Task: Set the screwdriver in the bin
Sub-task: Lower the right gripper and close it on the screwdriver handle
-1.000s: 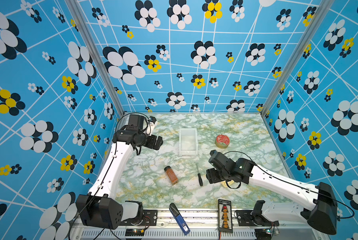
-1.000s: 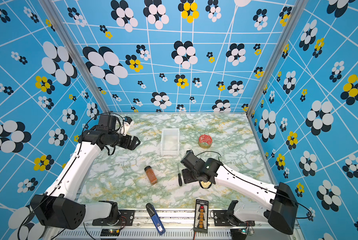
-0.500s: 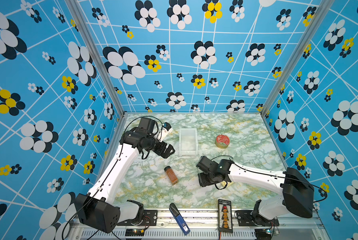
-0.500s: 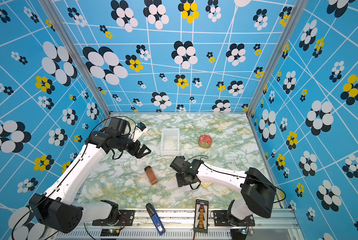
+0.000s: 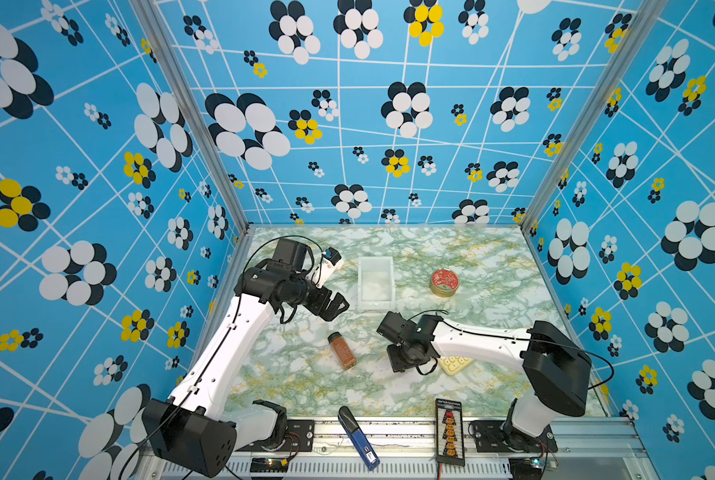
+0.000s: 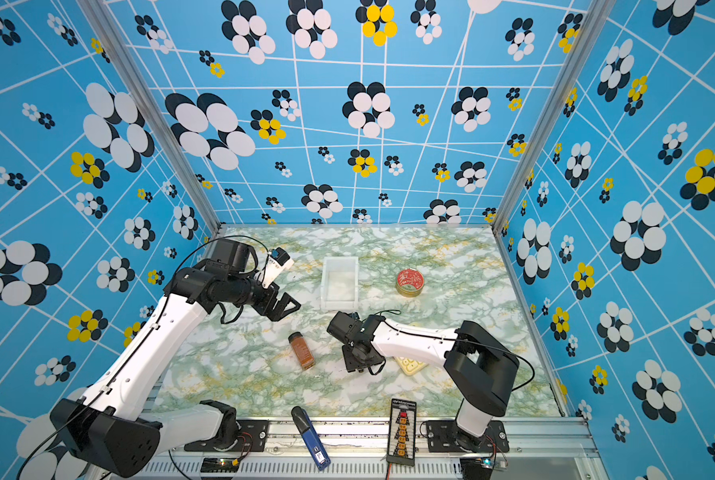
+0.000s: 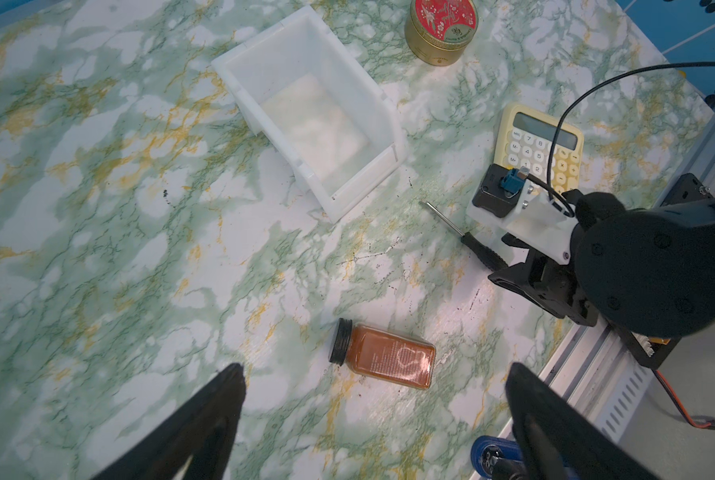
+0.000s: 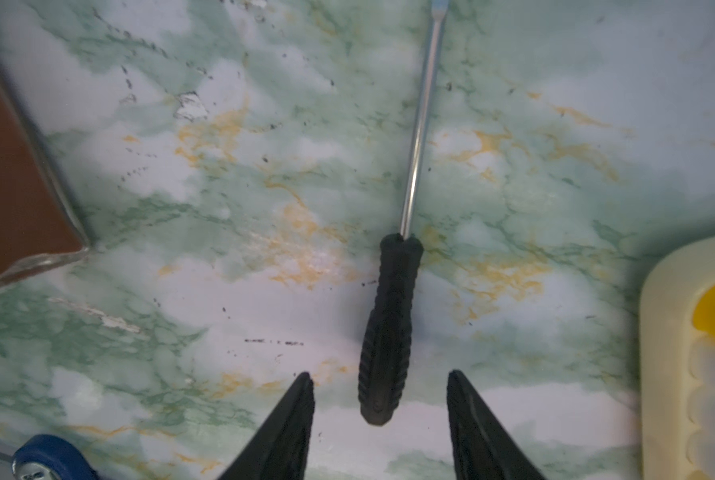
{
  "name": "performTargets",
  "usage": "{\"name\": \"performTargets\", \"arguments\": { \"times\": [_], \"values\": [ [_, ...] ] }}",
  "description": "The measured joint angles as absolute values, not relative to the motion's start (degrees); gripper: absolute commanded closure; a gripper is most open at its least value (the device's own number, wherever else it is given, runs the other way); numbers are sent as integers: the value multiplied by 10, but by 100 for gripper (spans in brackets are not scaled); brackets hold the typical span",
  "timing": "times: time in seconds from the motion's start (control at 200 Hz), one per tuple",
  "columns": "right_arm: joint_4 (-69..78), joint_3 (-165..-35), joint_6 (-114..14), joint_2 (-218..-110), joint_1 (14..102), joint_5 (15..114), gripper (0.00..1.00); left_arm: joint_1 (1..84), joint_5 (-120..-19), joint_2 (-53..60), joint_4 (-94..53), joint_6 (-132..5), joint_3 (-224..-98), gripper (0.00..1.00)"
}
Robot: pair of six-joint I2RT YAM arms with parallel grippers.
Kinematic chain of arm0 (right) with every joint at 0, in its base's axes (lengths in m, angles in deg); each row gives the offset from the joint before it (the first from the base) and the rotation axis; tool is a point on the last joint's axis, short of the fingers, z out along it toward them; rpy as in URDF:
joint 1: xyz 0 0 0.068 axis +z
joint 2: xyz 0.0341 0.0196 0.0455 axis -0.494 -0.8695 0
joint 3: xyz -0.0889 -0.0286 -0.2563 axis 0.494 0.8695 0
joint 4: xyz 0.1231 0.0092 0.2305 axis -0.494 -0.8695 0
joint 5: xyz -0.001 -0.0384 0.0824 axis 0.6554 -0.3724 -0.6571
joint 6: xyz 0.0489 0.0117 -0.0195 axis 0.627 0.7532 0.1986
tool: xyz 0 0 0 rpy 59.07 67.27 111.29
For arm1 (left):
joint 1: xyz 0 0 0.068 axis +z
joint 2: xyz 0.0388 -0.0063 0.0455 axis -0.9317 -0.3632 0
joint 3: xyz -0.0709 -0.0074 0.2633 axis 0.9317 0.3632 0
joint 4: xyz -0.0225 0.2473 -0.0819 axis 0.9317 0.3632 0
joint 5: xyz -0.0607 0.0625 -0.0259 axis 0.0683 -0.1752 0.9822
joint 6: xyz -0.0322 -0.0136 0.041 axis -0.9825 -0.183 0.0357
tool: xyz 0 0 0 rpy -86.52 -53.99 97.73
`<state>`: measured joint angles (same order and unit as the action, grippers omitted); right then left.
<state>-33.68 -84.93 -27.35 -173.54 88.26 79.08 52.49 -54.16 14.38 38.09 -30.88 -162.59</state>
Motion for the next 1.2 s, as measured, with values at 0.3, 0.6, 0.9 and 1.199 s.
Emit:
{"name": "performTargets", "arguments": {
  "times": [0.3, 0.6, 0.9, 1.199],
  "values": [
    [-338, -862, -271, -1768, 883, 796, 55, 525, -530, 157, 380, -309, -1619, 1],
    [-338, -862, -261, -1772, 883, 802, 62, 525, -522, 160, 380, -309, -1619, 1],
    [-337, -859, -256, -1773, 883, 802, 65, 524, -511, 160, 380, -309, -1619, 1],
    [-337, -859, -254, -1782, 883, 806, 71, 524, -509, 160, 380, -309, -1619, 1]
  ]
}}
